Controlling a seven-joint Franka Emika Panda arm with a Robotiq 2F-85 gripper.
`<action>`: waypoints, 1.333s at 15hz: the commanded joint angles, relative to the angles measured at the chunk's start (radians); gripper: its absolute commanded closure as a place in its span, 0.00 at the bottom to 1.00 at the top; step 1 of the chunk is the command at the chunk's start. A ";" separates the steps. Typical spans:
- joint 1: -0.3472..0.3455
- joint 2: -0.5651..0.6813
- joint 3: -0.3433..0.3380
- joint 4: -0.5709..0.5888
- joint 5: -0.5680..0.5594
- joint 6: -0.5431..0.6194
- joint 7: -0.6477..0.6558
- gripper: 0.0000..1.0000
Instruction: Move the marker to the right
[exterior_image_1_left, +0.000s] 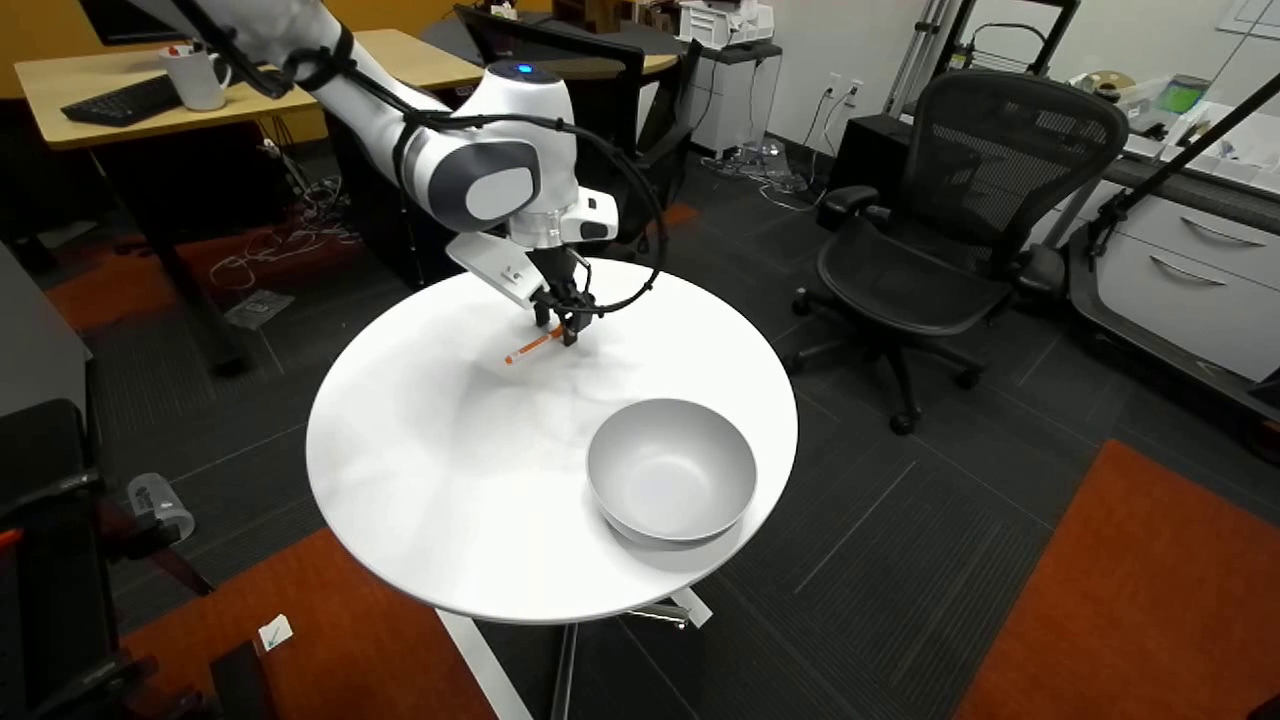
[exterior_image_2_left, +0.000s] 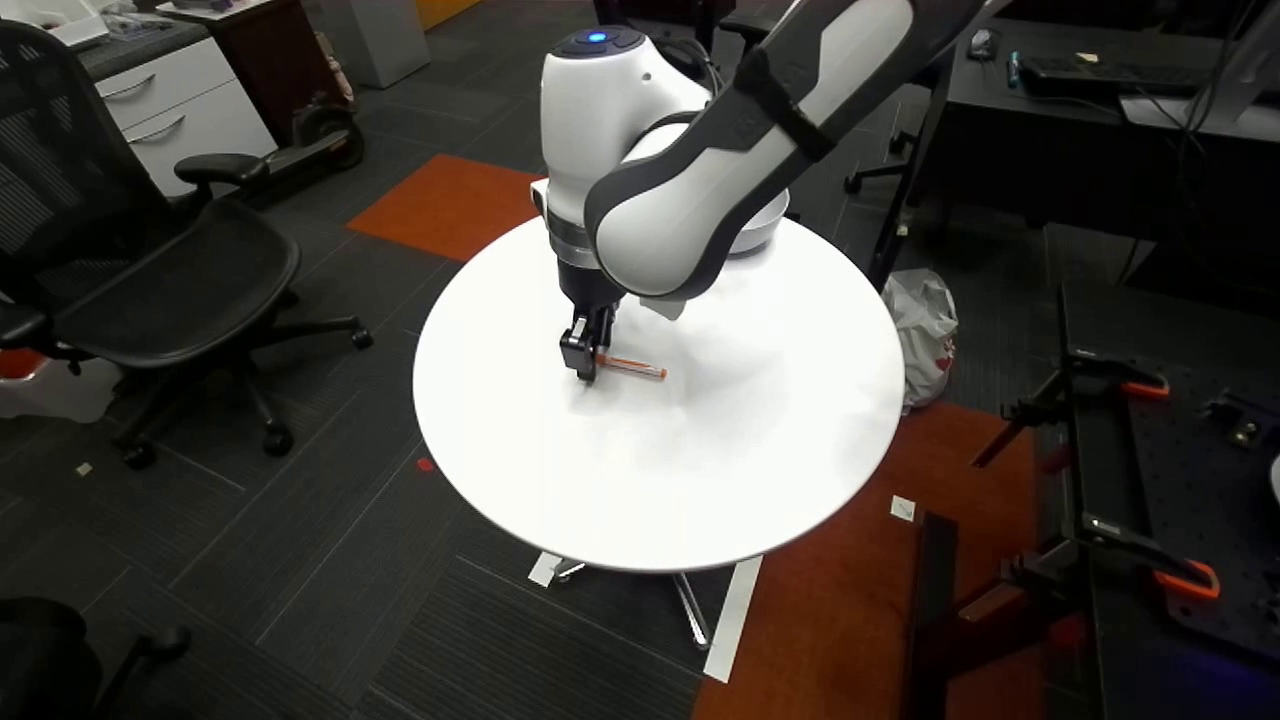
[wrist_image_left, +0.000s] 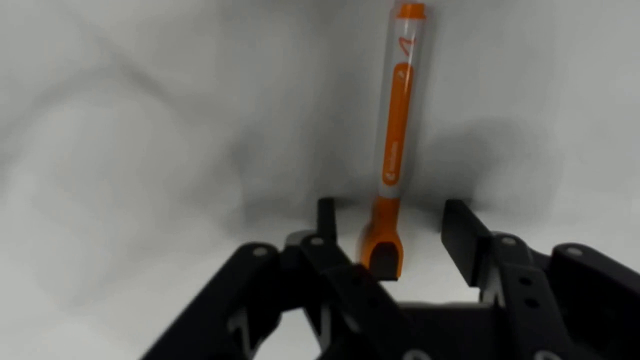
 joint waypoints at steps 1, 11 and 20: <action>-0.002 0.011 0.004 0.036 -0.018 -0.044 0.040 0.73; -0.039 -0.177 0.019 -0.162 0.011 -0.002 0.036 0.95; -0.163 -0.458 0.026 -0.528 0.134 0.053 0.020 0.95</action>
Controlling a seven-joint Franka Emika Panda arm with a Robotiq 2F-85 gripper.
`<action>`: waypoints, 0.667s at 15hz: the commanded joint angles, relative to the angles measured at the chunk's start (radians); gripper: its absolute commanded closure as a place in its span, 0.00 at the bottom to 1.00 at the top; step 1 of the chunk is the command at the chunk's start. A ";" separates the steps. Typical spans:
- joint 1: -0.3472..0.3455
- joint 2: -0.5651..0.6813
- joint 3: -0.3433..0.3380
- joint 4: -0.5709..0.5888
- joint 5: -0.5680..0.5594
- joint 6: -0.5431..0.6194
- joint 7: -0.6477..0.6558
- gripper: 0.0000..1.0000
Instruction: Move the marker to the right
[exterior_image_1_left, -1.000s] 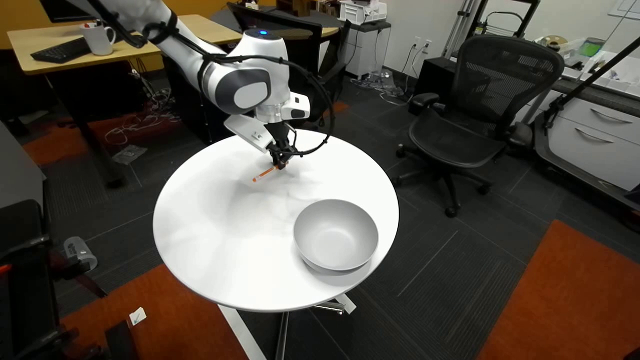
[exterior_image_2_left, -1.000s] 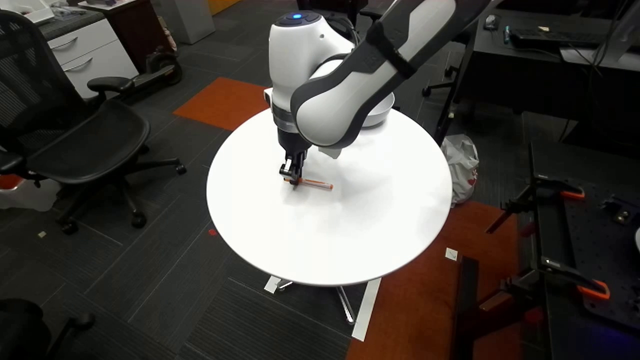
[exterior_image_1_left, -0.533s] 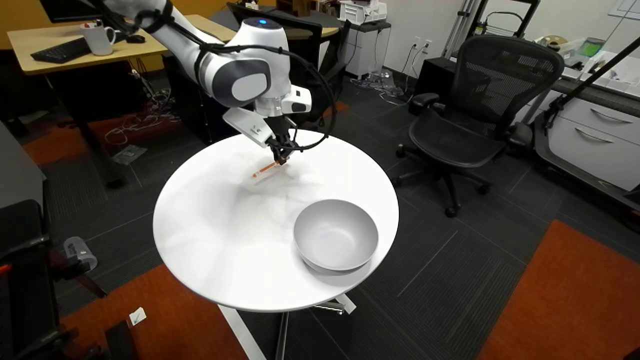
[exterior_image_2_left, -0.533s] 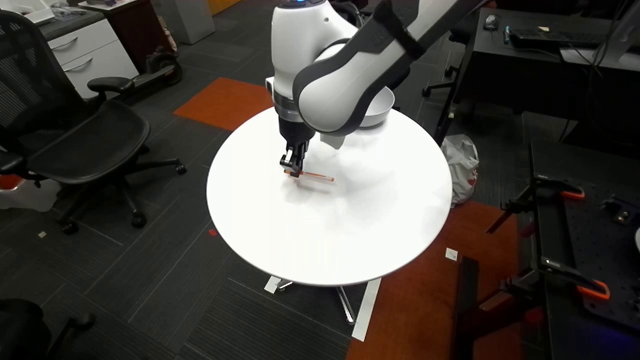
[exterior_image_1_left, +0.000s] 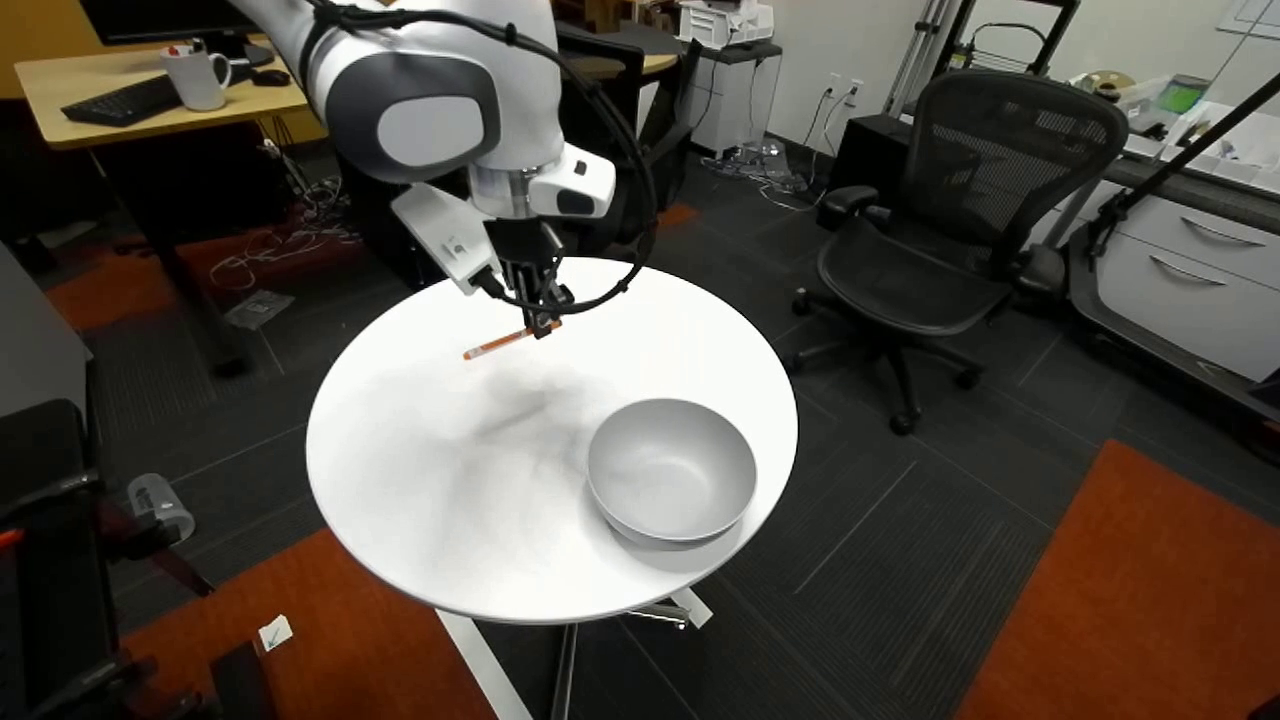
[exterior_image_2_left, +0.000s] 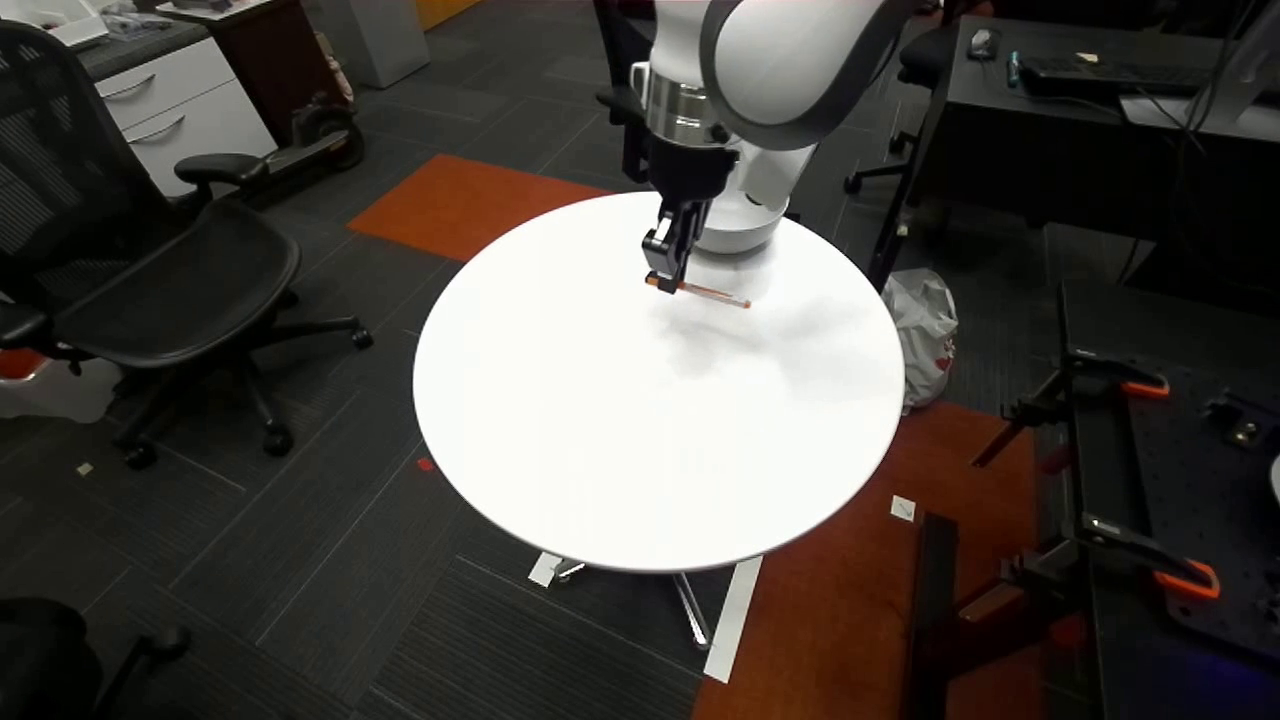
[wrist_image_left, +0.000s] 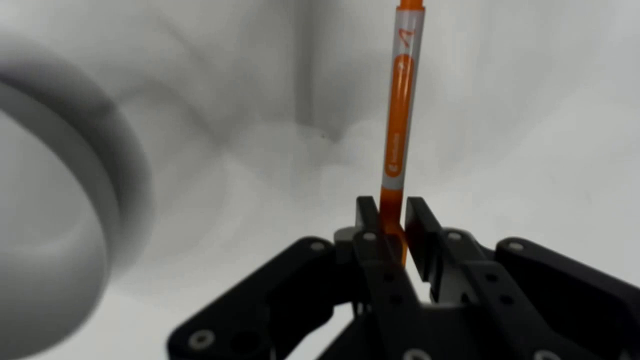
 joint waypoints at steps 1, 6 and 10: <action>-0.056 -0.098 0.022 -0.175 0.093 0.071 -0.002 0.95; -0.085 -0.076 0.028 -0.281 0.203 0.203 0.017 0.95; -0.078 -0.066 0.028 -0.330 0.219 0.293 0.049 0.95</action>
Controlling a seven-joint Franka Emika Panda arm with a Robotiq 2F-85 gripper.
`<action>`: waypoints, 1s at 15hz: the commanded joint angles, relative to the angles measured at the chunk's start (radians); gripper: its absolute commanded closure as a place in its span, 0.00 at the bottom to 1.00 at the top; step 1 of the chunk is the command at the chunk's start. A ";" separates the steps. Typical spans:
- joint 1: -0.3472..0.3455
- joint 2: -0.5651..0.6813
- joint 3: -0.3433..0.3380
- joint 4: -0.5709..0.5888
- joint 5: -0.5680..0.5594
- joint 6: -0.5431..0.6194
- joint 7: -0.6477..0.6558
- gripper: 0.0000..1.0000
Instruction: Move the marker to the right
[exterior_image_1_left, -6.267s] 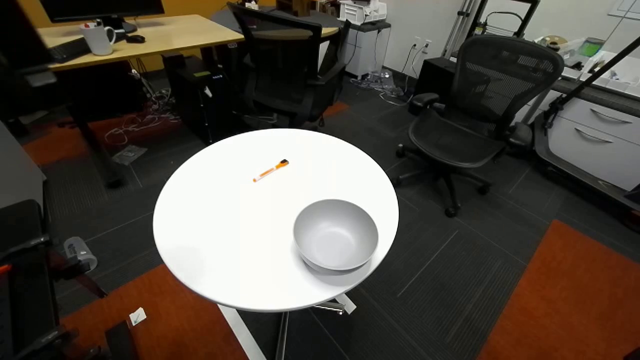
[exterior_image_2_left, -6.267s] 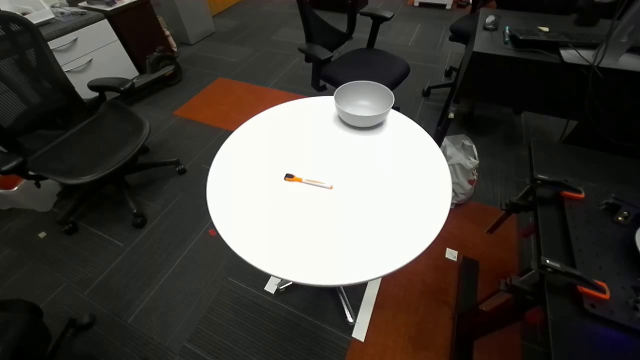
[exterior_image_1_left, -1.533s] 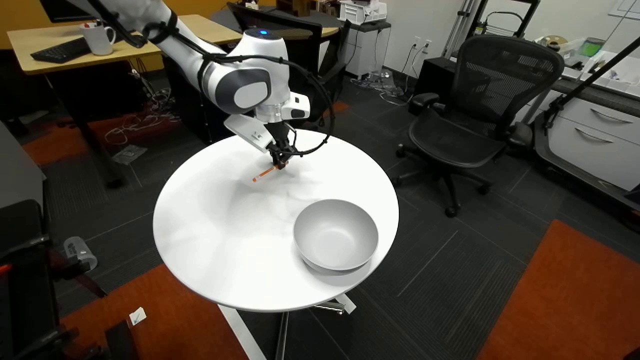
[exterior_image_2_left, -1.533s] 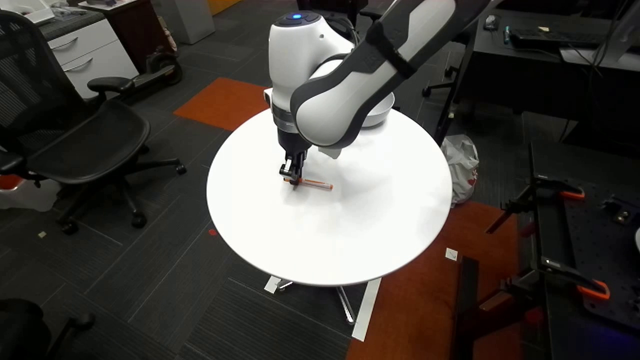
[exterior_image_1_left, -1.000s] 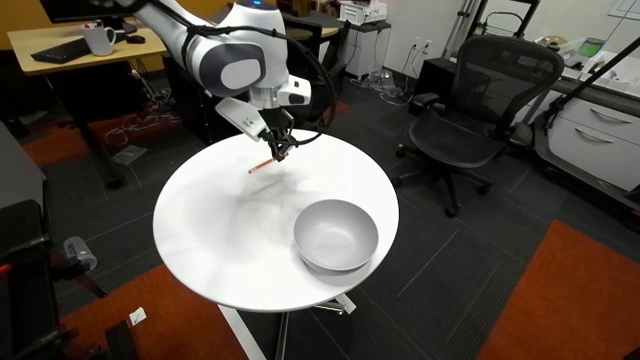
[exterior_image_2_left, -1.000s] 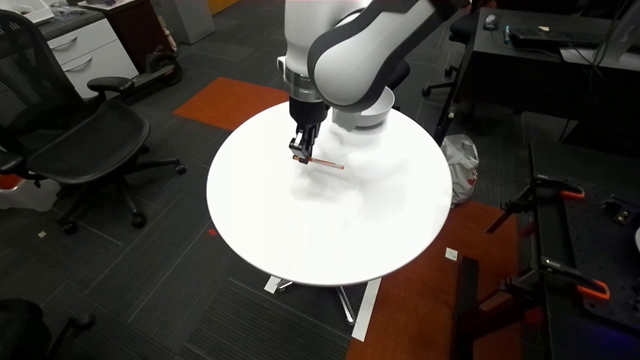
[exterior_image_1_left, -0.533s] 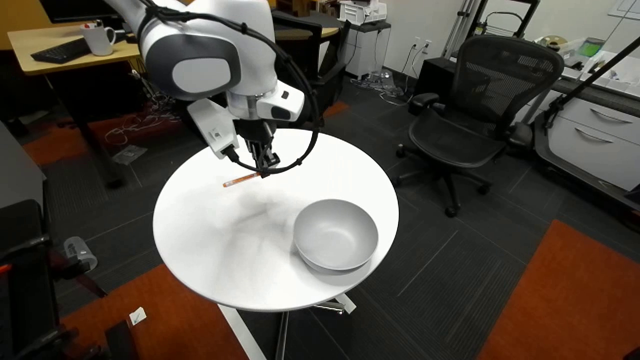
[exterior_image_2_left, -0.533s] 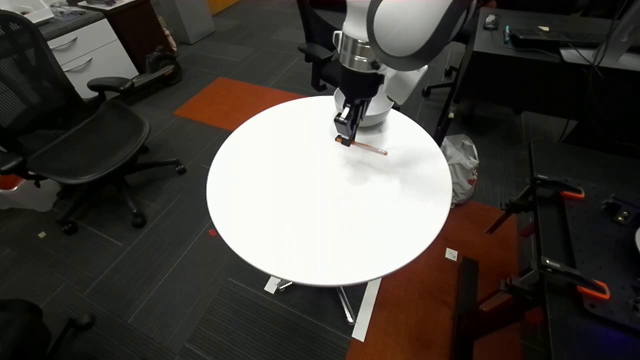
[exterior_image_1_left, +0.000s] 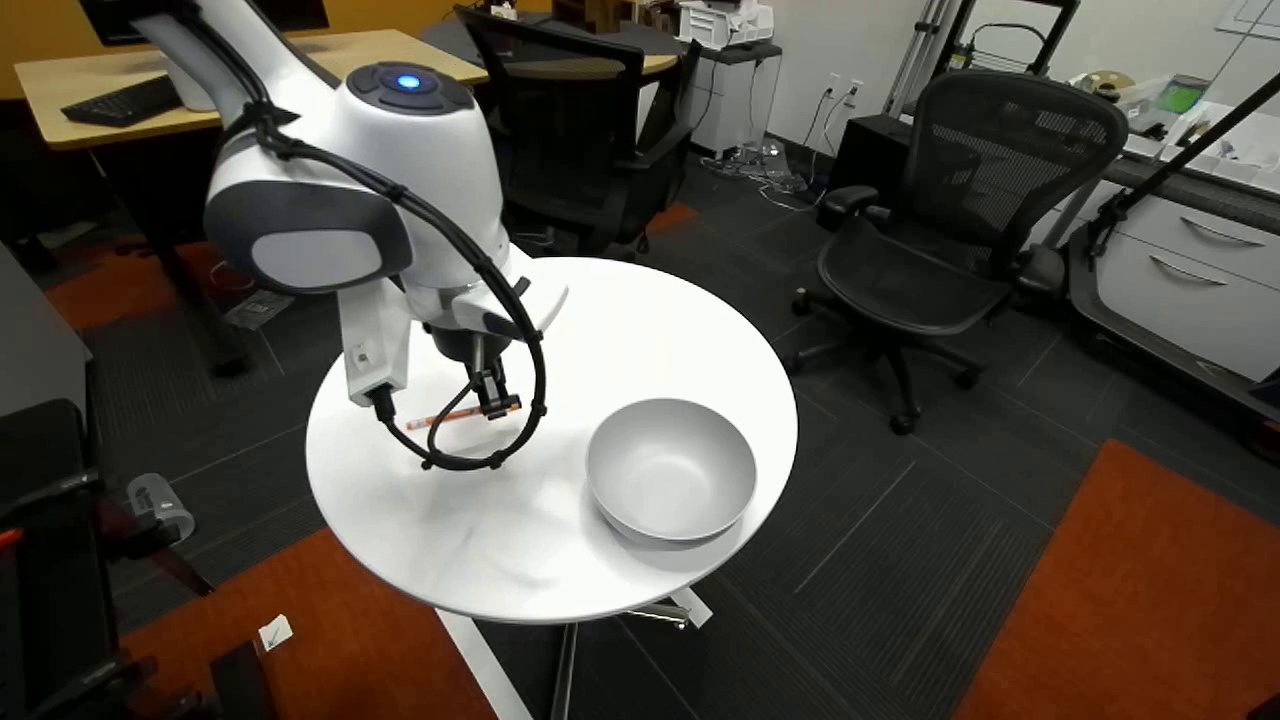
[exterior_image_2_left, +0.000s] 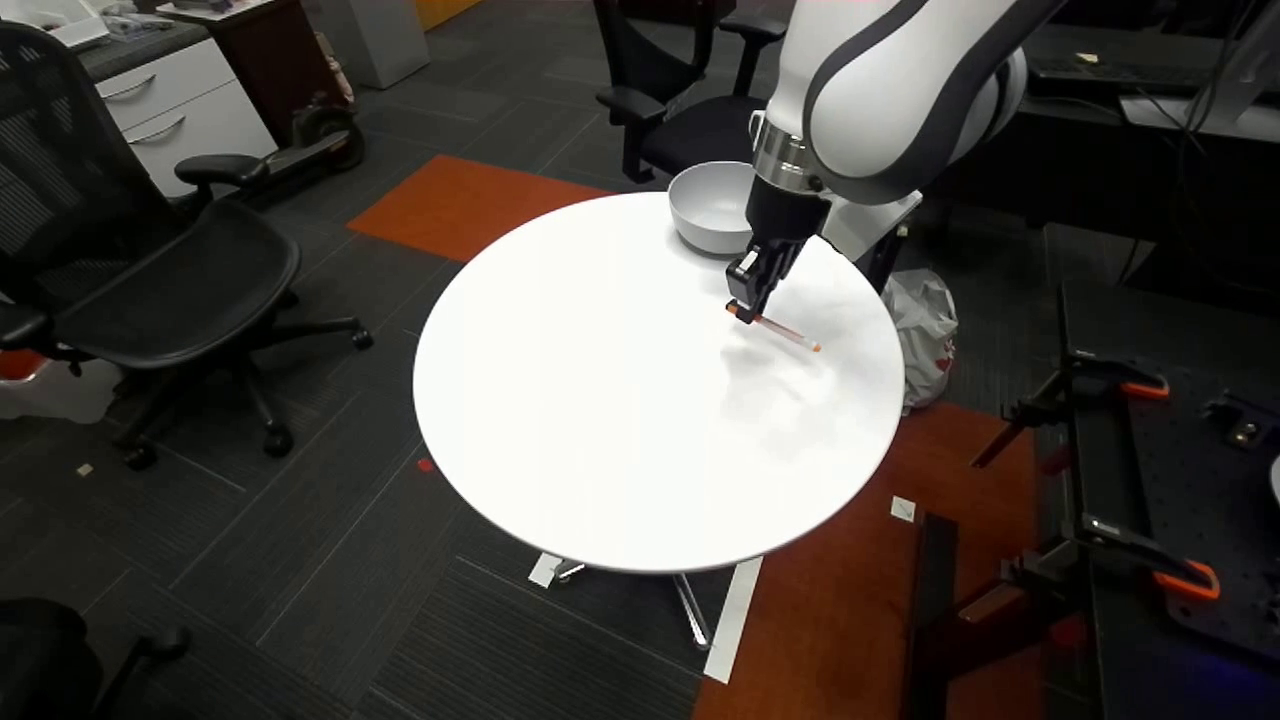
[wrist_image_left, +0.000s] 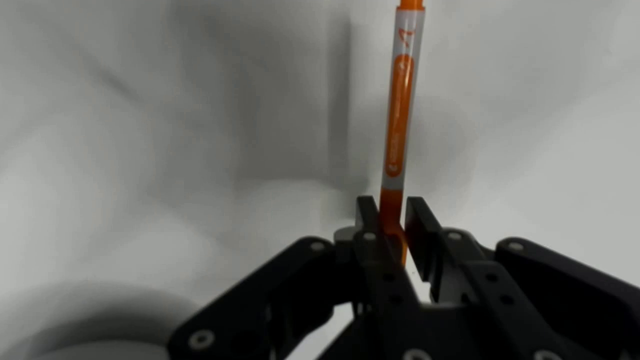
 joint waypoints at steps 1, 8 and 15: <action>-0.002 -0.017 0.014 -0.056 0.010 0.082 0.060 0.95; 0.024 -0.016 0.030 -0.125 0.002 0.198 0.144 0.19; 0.060 -0.013 0.030 -0.167 -0.008 0.272 0.216 0.00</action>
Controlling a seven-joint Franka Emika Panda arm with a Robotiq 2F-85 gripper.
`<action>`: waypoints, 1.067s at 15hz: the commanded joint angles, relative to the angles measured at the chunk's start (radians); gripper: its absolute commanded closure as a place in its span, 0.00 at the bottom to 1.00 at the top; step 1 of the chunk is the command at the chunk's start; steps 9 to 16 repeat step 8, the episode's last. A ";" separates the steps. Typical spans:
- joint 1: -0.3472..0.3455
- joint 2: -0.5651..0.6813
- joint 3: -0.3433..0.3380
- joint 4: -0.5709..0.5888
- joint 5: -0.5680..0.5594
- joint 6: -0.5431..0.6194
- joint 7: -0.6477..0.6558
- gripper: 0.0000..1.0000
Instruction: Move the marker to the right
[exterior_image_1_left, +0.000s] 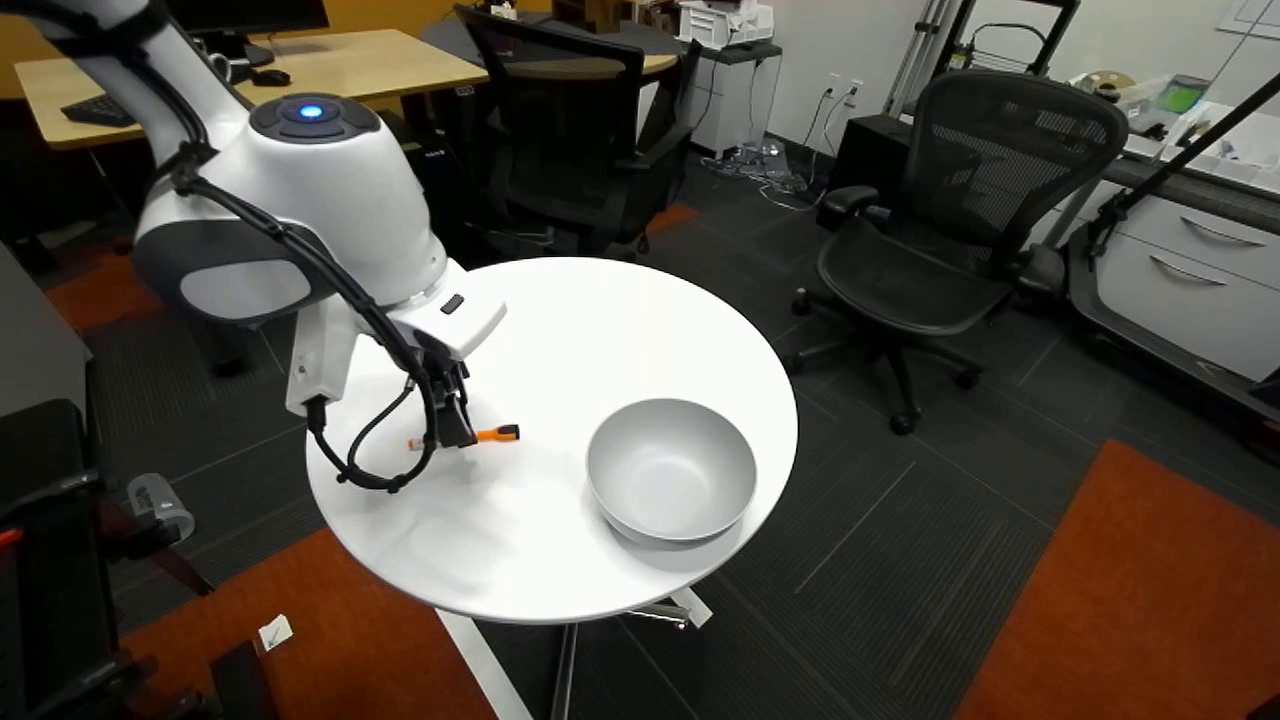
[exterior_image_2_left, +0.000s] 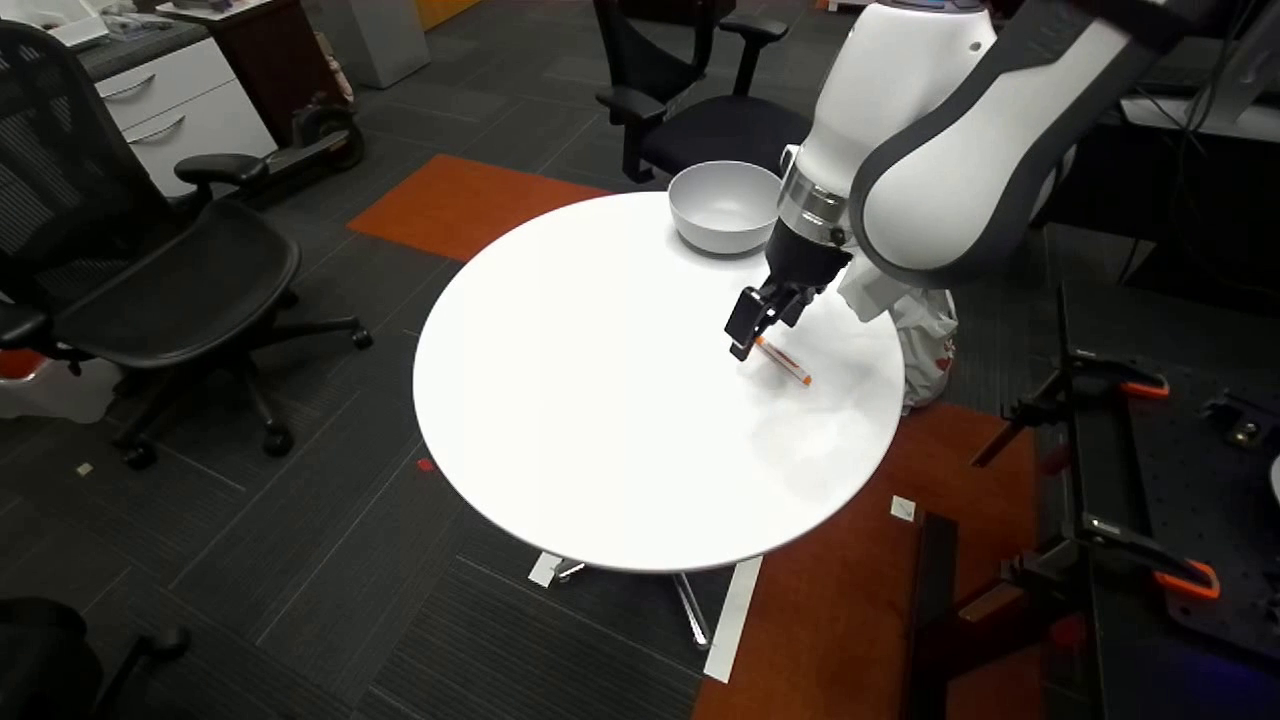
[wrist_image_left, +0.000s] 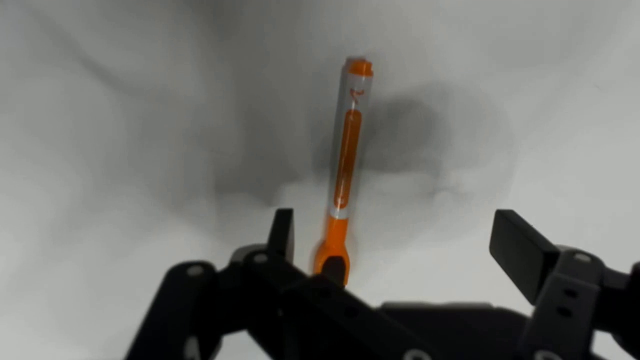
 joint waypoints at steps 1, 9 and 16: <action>0.022 -0.016 -0.005 -0.040 -0.010 0.059 0.059 0.00; 0.009 -0.001 0.001 -0.018 -0.021 0.024 0.061 0.00; 0.009 -0.001 0.001 -0.018 -0.021 0.024 0.061 0.00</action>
